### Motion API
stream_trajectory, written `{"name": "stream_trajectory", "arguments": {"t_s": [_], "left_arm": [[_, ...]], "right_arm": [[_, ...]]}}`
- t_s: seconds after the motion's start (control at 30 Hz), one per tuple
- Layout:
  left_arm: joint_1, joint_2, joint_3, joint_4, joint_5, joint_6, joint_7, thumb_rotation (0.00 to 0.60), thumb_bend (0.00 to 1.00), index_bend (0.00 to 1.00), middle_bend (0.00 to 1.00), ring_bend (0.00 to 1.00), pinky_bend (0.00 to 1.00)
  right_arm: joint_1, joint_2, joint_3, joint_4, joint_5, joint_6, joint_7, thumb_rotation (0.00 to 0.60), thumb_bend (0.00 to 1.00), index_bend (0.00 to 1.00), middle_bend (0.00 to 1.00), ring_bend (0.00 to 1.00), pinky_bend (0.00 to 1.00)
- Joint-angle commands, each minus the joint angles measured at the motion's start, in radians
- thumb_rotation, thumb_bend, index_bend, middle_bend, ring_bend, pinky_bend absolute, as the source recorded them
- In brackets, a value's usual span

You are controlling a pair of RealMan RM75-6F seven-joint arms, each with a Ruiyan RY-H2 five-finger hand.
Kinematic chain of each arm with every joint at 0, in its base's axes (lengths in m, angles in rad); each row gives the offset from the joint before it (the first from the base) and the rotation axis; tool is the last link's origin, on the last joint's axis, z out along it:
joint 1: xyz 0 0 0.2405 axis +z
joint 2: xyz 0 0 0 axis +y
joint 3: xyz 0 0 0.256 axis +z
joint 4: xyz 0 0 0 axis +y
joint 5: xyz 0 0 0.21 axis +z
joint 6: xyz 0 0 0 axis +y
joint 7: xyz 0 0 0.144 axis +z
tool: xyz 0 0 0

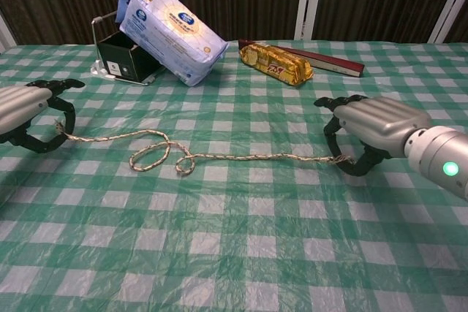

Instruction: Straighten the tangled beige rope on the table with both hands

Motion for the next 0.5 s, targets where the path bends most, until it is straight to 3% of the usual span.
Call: {"name": "stream_trajectory", "arguments": {"t_s": [0.03, 0.27, 0.5], "left_arm": [[0.001, 0.003, -0.002, 0.003, -0.001, 0.002, 0.000, 0.600, 0.47, 0.64, 0.00, 0.00, 0.00], [0.008, 0.011, -0.006, 0.014, -0.012, 0.008, 0.008, 0.600, 0.47, 0.64, 0.00, 0.00, 0.00], [0.017, 0.018, -0.010, 0.023, -0.023, 0.013, 0.017, 0.600, 0.47, 0.64, 0.00, 0.00, 0.00]], "right_arm": [[-0.019, 0.055, 0.003, -0.035, -0.013, 0.030, 0.033, 0.600, 0.56, 0.81, 0.05, 0.00, 0.00], [-0.069, 0.183, -0.011, -0.076, -0.043, 0.069, 0.121, 0.600, 0.56, 0.82, 0.06, 0.00, 0.00], [-0.102, 0.234, -0.034, -0.065, -0.063, 0.087, 0.166, 0.600, 0.56, 0.82, 0.06, 0.00, 0.00]]}}
